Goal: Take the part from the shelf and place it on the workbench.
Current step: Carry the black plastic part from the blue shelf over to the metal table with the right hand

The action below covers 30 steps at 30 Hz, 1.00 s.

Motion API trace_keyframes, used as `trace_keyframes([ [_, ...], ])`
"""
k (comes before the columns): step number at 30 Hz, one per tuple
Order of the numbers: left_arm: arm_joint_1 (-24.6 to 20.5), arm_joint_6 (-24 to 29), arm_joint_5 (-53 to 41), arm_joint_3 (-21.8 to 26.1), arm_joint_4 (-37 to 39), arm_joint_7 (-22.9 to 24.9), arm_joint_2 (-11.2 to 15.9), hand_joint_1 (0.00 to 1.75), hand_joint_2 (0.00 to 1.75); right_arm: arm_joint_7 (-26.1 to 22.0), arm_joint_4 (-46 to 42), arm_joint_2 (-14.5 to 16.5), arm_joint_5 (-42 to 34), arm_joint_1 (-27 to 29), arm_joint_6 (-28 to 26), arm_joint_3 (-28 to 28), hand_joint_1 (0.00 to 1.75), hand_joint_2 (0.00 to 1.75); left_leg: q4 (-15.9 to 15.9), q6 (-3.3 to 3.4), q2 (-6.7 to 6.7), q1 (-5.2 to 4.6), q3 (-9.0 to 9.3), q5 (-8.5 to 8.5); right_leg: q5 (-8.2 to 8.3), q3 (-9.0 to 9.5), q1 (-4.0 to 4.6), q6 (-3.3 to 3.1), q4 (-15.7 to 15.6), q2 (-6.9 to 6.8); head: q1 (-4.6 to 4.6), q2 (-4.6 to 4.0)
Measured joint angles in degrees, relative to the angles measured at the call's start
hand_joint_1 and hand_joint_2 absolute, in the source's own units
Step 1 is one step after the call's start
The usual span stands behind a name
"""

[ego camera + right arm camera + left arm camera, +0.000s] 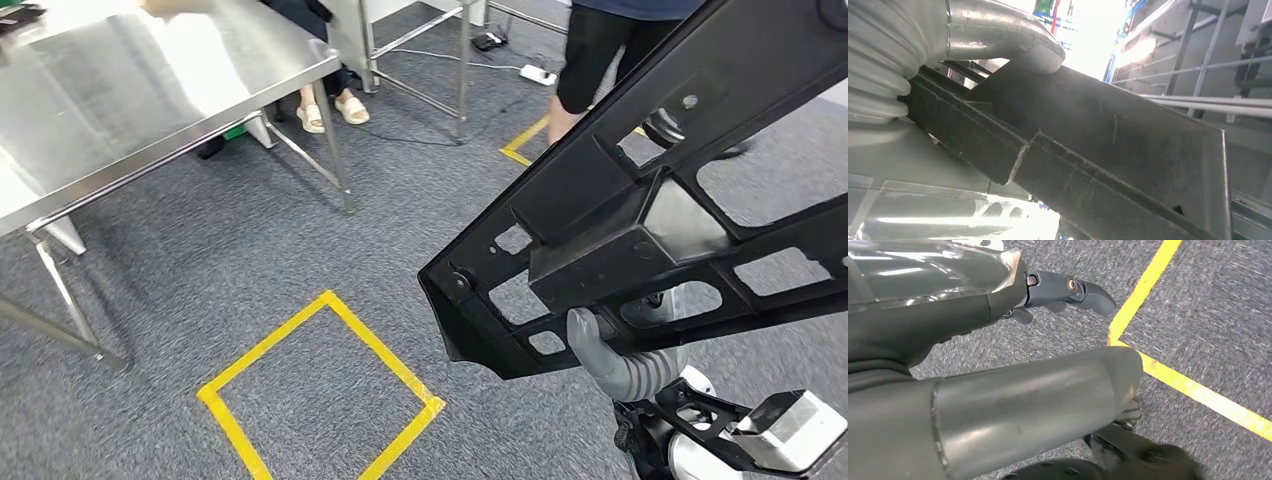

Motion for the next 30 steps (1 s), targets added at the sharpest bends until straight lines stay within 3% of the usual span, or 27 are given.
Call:
trace_keyframes([
  [2,-0.15,0.04,0.07,0.01,-0.01,-0.01,0.0,0.0,0.0,0.03,0.0,0.13,0.0,-0.31,0.02,0.0,1.64,1.75,-4.07,0.57,1.59,-0.53,2.21,0.84,-0.39,0.37,0.4,0.59,-0.03,-1.16,0.13,0.0],
  [4,-0.19,0.05,0.21,0.05,-0.02,-0.02,-0.02,0.0,0.0,0.05,0.0,0.28,0.0,-0.65,0.06,0.02,1.64,1.75,-4.61,1.21,0.39,-0.9,2.23,0.69,-0.63,0.91,0.58,1.23,-0.41,-2.5,0.26,0.0],
  [5,-0.1,0.05,0.27,0.06,-0.02,-0.02,-0.04,0.0,0.0,0.06,0.0,0.37,0.0,-0.8,0.09,0.03,1.64,1.75,-4.99,1.59,-0.38,-0.82,2.49,0.85,-0.81,1.13,0.53,1.53,-0.4,-2.37,0.29,0.0],
  [7,-0.06,0.06,0.33,0.09,-0.03,-0.02,-0.07,0.0,0.0,0.1,0.01,0.48,-0.01,-0.99,0.1,0.02,1.64,1.75,-5.83,2.34,-1.84,-0.41,3.19,1.33,-2.08,0.36,0.47,1.8,1.88,0.65,0.48,0.0],
  [9,-0.22,0.08,0.37,0.09,-0.04,-0.02,-0.08,0.0,0.0,0.16,0.03,0.51,0.01,-0.96,0.09,0.0,1.64,1.75,-6.11,2.71,-3.44,-0.13,3.43,1.53,-4.81,-3.24,0.34,1.51,8.87,4.49,0.8,0.0],
  [11,-0.31,0.08,0.38,0.09,-0.04,-0.02,-0.11,0.0,0.0,0.18,0.07,0.52,0.02,-0.82,0.09,0.0,1.64,1.75,-6.09,2.78,-5.34,-0.15,3.45,1.49,-6.42,-6.93,0.34,1.64,15.1,5.5,0.95,0.0],
  [12,-0.29,0.07,0.38,0.09,-0.04,-0.02,-0.15,0.0,0.0,0.19,0.08,0.52,0.01,-0.78,0.09,0.0,1.64,1.75,-6.06,2.77,-6.32,-0.14,3.49,1.47,-5.87,-7.45,0.29,2.06,15.27,5.61,0.94,0.0],
  [14,-0.24,0.07,0.39,0.09,-0.04,-0.02,-0.25,0.0,0.0,0.19,0.08,0.52,0.0,-0.82,0.1,0.0,1.64,1.75,-5.97,2.63,-8.26,-0.02,3.67,1.41,-2.6,-5.53,0.0,3.21,9.66,6.33,0.96,0.0],
  [15,-0.22,0.07,0.4,0.09,-0.04,-0.02,-0.3,0.0,0.0,0.2,0.08,0.52,0.0,-0.85,0.1,0.0,1.64,1.75,-5.86,2.42,-9.17,-0.01,3.69,1.34,-0.82,-3.9,-0.27,3.64,5.63,7.67,1.0,0.0],
  [16,-0.23,0.08,0.4,0.1,-0.04,-0.02,-0.34,0.0,0.0,0.2,0.08,0.55,-0.01,-0.9,0.11,0.01,1.64,1.75,-5.71,2.16,-9.98,-0.06,3.61,1.25,0.47,-2.56,-0.46,3.58,2.48,8.68,1.02,0.0],
  [18,-0.15,0.1,0.42,0.12,-0.05,-0.02,-0.37,0.0,0.0,0.21,0.09,0.6,-0.01,-1.03,0.15,0.03,1.64,1.75,-5.59,1.48,-11.24,-0.15,3.21,1.23,1.39,-1.38,-0.44,2.66,-0.1,9.7,1.0,0.0],
  [20,0.06,0.15,0.44,0.15,-0.05,-0.02,-0.34,0.0,0.0,0.22,0.09,0.66,-0.01,-1.26,0.3,0.03,1.64,1.75,-5.72,0.9,-12.11,0.02,2.84,1.36,1.58,-1.2,-0.44,1.56,-0.22,8.43,0.92,0.0],
  [22,0.21,0.26,0.44,0.17,-0.04,-0.02,-0.37,0.0,0.0,0.25,0.09,0.75,-0.03,-1.54,0.64,0.02,1.64,1.75,-3.72,0.34,-9.23,-0.02,1.87,0.11,1.67,-0.98,-0.69,0.82,-0.43,7.08,0.55,0.0],
  [24,0.1,0.37,0.45,0.17,-0.04,-0.02,-0.44,0.0,0.0,0.28,0.11,0.82,-0.03,-1.67,0.91,0.01,1.64,1.75,2.44,-0.15,-4.7,-0.05,-1.18,-3.07,1.49,-0.75,-0.53,0.2,-0.51,5.44,0.13,0.0],
  [26,-0.03,0.4,0.46,0.19,-0.04,-0.02,-0.49,0.0,0.0,0.3,0.22,0.85,-0.03,-1.66,0.97,0.02,1.64,1.75,8.86,-0.45,-3.2,0.17,-4.7,-5.4,1.26,-0.66,-0.28,-0.23,-0.49,3.69,0.06,0.0],
  [27,-0.01,0.4,0.47,0.19,-0.04,-0.02,-0.51,0.0,0.0,0.32,0.29,0.89,-0.03,-1.68,0.99,0.03,1.64,1.75,9.81,-0.49,-2.95,0.23,-5.33,-5.21,1.15,-0.61,-0.21,-0.34,-0.49,2.81,0.04,0.0],
  [29,0.06,0.4,0.49,0.2,-0.04,-0.02,-0.51,0.0,0.0,0.37,0.39,0.99,-0.04,-1.72,1.02,0.06,1.64,1.75,5.45,-0.3,-2.11,0.24,-3.18,-2.21,0.87,-0.32,-0.16,-0.34,-0.48,1.2,0.03,0.0],
  [30,0.06,0.4,0.51,0.2,-0.04,-0.02,-0.49,0.0,0.0,0.38,0.41,1.05,-0.04,-1.76,1.02,0.07,1.64,1.75,1.46,-0.04,-0.66,0.11,-1.03,-0.58,0.67,-0.06,-0.08,-0.21,-0.49,0.49,0.02,0.0],
])
